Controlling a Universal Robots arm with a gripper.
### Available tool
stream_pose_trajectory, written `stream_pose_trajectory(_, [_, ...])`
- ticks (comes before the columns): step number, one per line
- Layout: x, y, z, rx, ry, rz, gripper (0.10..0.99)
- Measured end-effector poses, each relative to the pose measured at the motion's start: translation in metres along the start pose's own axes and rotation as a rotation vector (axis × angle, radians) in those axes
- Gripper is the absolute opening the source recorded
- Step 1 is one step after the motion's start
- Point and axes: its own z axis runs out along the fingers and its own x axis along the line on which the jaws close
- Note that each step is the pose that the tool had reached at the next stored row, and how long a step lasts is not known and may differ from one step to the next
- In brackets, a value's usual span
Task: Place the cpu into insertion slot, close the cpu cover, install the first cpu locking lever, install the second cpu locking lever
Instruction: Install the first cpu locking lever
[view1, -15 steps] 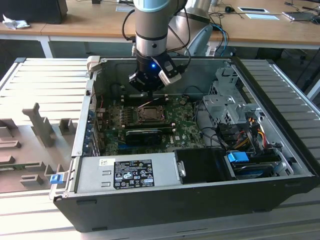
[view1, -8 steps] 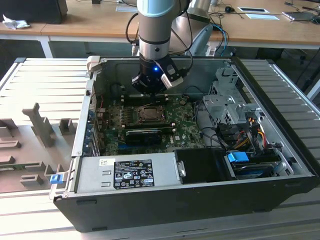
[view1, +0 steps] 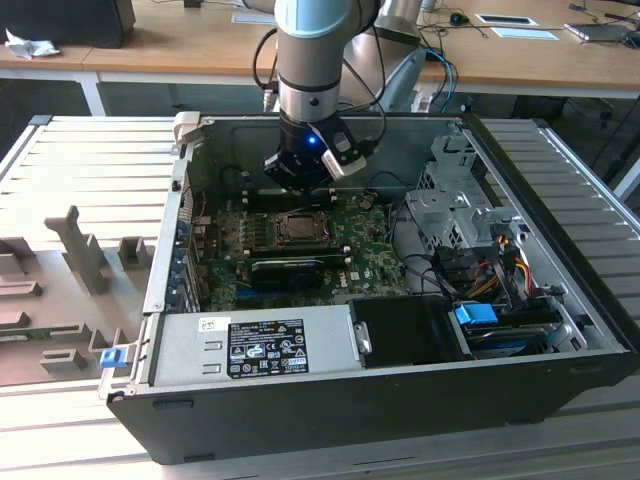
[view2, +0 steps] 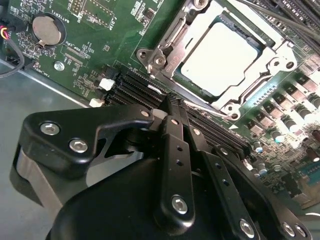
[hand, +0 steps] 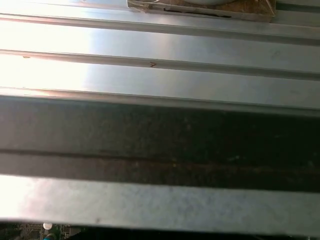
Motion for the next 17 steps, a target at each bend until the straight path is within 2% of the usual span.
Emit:
stream_pose_trajectory(6, [-0.0036, 0.0004, 0.0037, 0.001, 0.0001, 0.000, 0.106])
stream_pose_trajectory(17, [-0.0048, -0.0029, 0.0063, 0.001, 0.0000, 0.000, 0.106])
